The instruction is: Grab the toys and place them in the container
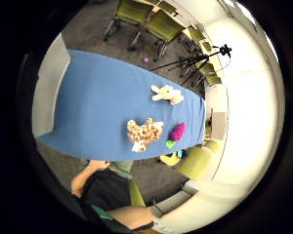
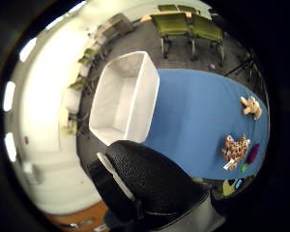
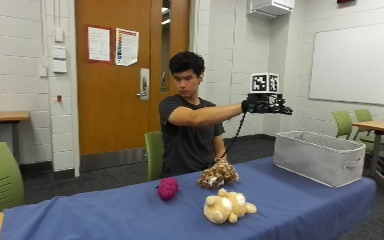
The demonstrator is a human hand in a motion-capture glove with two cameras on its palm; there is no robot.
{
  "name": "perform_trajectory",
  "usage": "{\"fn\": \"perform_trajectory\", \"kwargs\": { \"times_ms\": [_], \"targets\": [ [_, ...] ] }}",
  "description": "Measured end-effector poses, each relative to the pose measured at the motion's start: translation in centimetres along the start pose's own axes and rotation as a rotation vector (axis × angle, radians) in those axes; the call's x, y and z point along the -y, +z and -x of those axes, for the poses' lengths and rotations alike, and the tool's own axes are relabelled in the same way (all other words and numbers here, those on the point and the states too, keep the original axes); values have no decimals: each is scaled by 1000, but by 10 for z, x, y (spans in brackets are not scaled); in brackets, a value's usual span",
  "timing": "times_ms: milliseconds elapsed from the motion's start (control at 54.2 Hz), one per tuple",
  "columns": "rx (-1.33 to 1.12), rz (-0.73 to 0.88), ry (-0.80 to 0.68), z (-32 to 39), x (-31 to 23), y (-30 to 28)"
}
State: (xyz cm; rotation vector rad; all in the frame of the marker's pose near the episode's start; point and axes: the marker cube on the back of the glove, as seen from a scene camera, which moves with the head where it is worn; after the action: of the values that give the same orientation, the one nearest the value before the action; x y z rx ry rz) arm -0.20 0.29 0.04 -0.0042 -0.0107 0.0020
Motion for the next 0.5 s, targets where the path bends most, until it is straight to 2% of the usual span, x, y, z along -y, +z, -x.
{"fn": "perform_trajectory", "kwargs": {
  "times_ms": [498],
  "targets": [
    [13, -19, -19, -22, -15, -2]
  ]
}}
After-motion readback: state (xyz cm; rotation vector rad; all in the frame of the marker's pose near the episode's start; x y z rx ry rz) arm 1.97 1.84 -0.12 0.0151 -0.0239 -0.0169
